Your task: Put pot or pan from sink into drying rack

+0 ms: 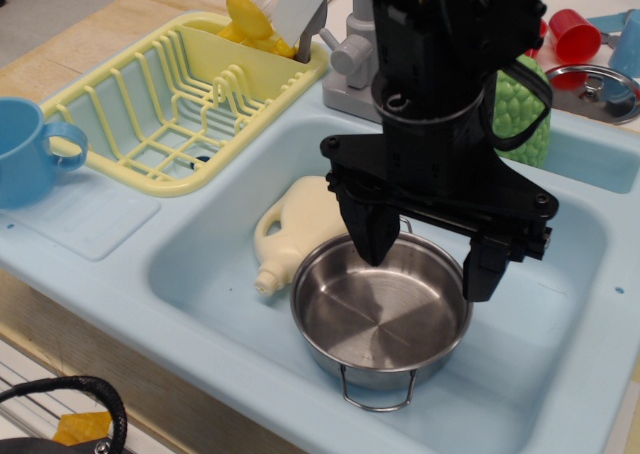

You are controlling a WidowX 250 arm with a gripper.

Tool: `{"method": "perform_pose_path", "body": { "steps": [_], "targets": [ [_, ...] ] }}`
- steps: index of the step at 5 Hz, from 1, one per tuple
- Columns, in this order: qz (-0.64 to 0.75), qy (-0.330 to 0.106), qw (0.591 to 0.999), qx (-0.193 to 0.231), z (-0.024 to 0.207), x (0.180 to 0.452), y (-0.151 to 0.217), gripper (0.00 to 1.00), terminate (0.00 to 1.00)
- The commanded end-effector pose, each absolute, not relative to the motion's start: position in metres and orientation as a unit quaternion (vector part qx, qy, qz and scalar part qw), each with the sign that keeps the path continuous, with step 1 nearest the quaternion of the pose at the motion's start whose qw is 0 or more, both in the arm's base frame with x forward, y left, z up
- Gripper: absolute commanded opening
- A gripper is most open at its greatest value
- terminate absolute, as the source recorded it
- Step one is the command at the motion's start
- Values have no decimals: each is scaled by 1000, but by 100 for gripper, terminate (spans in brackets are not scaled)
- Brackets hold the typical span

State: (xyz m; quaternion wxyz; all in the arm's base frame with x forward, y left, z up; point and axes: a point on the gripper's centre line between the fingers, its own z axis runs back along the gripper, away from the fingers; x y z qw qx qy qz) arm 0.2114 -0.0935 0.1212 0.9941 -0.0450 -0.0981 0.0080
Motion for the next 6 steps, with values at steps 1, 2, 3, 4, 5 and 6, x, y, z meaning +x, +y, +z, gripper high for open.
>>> {"method": "perform_pose_path", "body": {
  "steps": [1, 2, 3, 4, 5, 6],
  "targets": [
    [8, -98, 994, -45, 121, 211, -94, 100, 0],
    [7, -92, 994, -52, 111, 212, -98, 100, 0],
    [-30, -85, 994, -63, 99, 210, -99, 100, 0],
    [-42, -79, 993, -75, 93, 211, -103, 100, 0],
    [-53, -63, 992, -95, 83, 214, -104, 100, 0],
    [-60, -63, 990, -110, 74, 214, -103, 100, 0]
  ]
}}
